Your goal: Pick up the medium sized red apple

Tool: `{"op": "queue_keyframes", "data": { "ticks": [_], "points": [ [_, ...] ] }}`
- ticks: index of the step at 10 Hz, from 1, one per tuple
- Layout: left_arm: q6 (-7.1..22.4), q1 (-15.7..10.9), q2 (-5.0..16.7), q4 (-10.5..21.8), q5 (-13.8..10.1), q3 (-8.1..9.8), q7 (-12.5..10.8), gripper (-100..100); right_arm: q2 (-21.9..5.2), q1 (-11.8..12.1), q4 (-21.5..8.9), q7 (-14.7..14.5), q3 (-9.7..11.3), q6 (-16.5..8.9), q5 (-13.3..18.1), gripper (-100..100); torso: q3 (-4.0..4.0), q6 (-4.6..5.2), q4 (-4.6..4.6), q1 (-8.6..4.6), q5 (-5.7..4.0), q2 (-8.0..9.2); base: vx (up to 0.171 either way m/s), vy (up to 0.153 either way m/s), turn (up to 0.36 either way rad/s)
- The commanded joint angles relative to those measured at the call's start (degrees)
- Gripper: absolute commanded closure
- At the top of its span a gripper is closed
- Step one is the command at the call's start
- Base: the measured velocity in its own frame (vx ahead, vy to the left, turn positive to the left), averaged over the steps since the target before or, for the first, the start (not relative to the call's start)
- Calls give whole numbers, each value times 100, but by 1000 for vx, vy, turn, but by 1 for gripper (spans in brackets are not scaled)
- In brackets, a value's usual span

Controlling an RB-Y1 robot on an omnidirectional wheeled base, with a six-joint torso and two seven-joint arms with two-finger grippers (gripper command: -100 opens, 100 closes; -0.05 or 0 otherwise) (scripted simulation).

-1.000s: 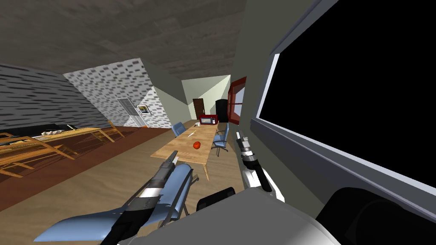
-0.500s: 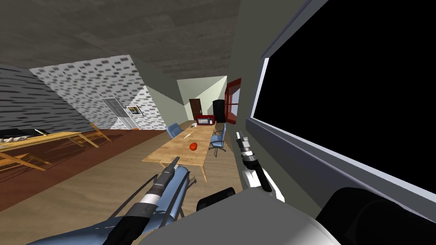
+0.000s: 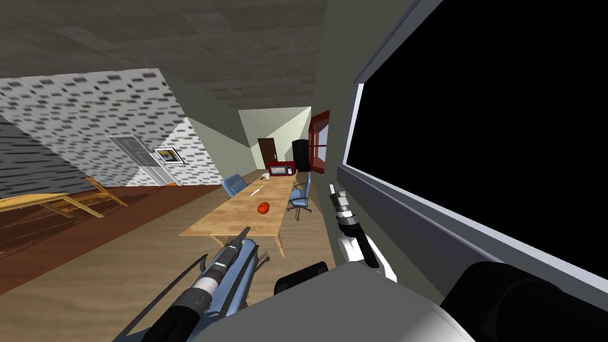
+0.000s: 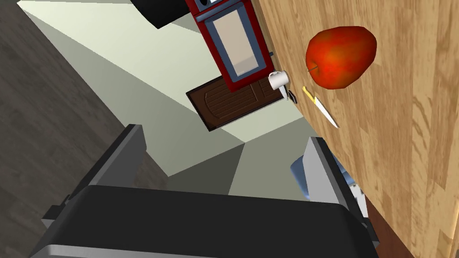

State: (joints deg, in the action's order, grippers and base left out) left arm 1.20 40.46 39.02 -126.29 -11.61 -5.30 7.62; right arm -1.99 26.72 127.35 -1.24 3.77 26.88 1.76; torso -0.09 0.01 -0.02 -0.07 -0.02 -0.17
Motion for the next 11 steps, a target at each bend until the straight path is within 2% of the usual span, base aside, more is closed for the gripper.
{"op": "queue_keyframes", "data": {
  "ticks": [1,2,3,4,5,6,7,8,10,11],
  "points": [
    [286,34,70,-17,-54,-20,51,-100,0,0,0,0,0,0,0,0,0,0,0,0,0,0,32,-36,-89],
    [475,71,292,62,-209,-20,104,-100,0,1,0,0,0,0,0,0,1,-3,0,-1,0,2,48,-56,-151],
    [637,71,292,62,-209,-20,104,-100,0,0,0,0,0,0,0,0,-1,-1,-1,-8,-1,-2,40,-45,-78],
    [854,105,509,143,-366,-14,153,-100,0,1,0,0,0,0,0,0,-1,-4,-1,-4,-1,0,61,-50,-166],
    [959,105,511,143,-366,-14,153,-100,0,0,0,0,0,0,0,0,-4,0,-2,-5,-1,-7,51,-34,-82],
    [1140,133,727,224,-523,1,200,-100,0,1,0,0,-1,0,0,0,-3,-4,-1,-1,-1,-4,55,-42,-159],
    [1283,133,727,224,-523,1,200,-100,0,0,0,0,0,0,0,0,-4,-1,-1,-2,-1,-6,53,-33,-84],
    [1425,155,939,306,-679,22,244,-100,0,1,0,0,-1,0,0,0,-3,-4,-1,0,0,-4,77,-41,-133],
    [1607,155,939,306,-679,22,244,-100,0,1,0,0,-1,0,0,0,-6,-4,-3,-2,-1,-10,47,-24,-43],
    [1804,171,1147,387,-834,51,285,-100,2,2,0,0,-2,0,0,0,-3,-10,-2,-3,0,-3,52,-31,-149]
  ]
}}
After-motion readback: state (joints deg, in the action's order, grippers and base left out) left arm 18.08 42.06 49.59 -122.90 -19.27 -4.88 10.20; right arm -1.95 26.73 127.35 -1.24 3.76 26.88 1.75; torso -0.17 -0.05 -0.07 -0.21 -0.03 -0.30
